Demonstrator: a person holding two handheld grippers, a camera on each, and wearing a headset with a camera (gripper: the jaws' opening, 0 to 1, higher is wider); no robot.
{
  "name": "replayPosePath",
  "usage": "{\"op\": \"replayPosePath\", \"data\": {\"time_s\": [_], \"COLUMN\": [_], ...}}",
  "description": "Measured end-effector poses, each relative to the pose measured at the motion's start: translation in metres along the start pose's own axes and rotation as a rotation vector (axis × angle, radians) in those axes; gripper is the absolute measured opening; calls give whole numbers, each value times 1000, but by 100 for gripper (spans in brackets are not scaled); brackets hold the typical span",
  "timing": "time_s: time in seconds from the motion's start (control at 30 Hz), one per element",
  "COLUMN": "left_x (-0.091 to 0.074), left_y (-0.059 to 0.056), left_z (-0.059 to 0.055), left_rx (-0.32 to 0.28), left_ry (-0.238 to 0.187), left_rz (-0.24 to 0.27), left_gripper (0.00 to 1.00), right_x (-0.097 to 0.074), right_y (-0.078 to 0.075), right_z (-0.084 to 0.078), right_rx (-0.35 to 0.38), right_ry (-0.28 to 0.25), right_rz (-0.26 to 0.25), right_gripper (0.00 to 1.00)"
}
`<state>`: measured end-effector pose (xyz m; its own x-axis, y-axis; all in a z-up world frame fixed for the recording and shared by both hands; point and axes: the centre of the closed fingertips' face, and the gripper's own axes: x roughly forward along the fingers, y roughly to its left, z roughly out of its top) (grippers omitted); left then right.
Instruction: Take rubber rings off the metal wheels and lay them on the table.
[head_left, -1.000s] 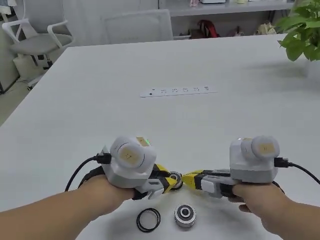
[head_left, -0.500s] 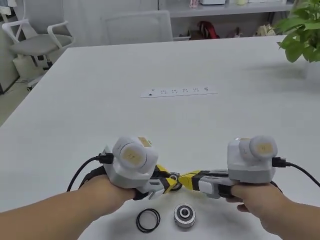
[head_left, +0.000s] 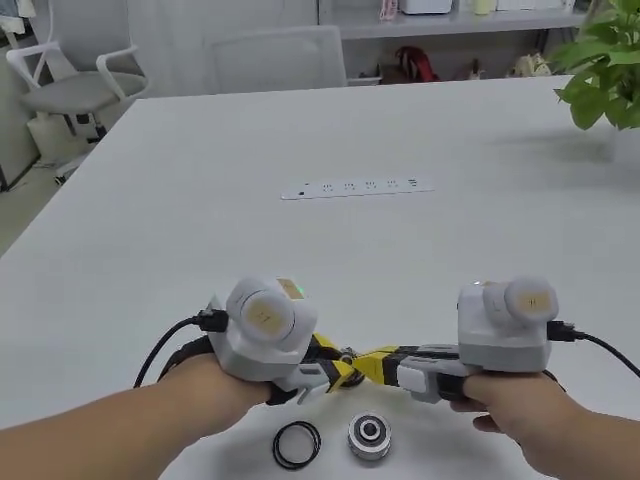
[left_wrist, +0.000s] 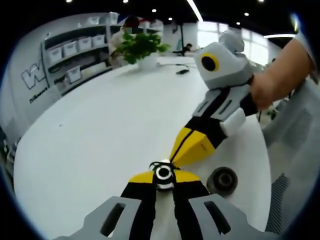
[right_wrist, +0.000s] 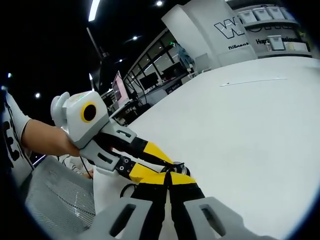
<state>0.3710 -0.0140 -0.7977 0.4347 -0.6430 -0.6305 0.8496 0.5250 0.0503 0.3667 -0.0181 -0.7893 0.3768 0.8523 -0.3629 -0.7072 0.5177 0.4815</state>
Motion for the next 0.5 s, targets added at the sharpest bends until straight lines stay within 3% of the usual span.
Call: {"op": "replayPosePath", "data": {"time_s": [0.13,0.5], "left_x": [0,-1], "left_y": [0,-1], "left_z": [0,0], "left_rx": [-2,1], "left_ry": [-2,-4], "left_rz": [0,-5], "left_gripper": [12,12], "right_x": [-2,-3], "right_y": [-5,7], "right_z": [-3,3], "right_rx": [12,76], "right_ry": [5,-28], "right_rz": [-21,49], "right_gripper": [0,0]}}
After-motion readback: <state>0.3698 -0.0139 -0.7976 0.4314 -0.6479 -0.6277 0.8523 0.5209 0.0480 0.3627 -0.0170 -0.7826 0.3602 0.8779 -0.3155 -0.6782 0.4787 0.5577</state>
